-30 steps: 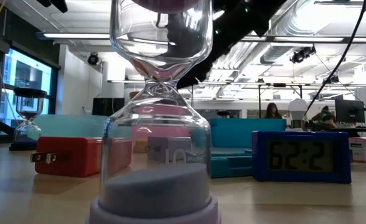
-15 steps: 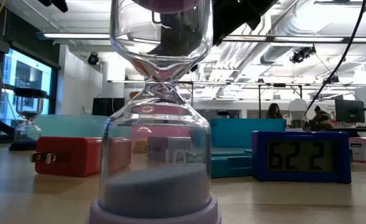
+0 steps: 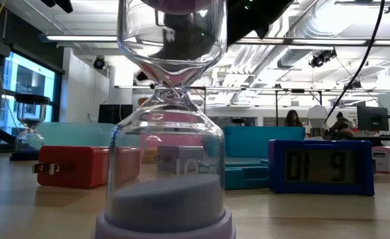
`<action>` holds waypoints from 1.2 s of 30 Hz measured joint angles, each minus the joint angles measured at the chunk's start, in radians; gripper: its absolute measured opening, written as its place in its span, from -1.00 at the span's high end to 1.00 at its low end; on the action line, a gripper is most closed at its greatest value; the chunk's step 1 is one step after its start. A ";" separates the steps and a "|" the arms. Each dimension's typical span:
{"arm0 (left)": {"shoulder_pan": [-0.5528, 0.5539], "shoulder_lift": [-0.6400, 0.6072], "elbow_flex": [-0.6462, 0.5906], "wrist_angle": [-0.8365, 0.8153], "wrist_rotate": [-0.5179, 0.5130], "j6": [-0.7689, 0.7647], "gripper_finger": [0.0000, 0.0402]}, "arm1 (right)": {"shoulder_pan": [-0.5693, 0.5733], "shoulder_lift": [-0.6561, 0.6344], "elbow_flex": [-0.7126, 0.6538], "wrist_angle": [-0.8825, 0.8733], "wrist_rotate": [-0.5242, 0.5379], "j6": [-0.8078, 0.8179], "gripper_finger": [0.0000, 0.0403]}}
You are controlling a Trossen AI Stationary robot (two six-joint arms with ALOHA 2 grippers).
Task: Pick & Place Office items
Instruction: Put the yellow hourglass into the blue bin
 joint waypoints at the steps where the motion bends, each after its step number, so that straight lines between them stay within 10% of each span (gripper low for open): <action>1: 0.000 0.000 0.000 0.001 -0.001 0.000 -0.30 | 0.000 0.002 0.006 -0.021 0.004 0.000 -0.69; 27: 0.000 0.000 -0.001 0.007 -0.003 -0.003 -0.30 | -0.052 0.126 0.069 -0.107 -0.067 0.022 -0.68; 36: 0.000 0.000 -0.002 0.008 -0.003 -0.003 -0.30 | -0.054 0.126 0.069 -0.097 -0.057 0.008 -0.40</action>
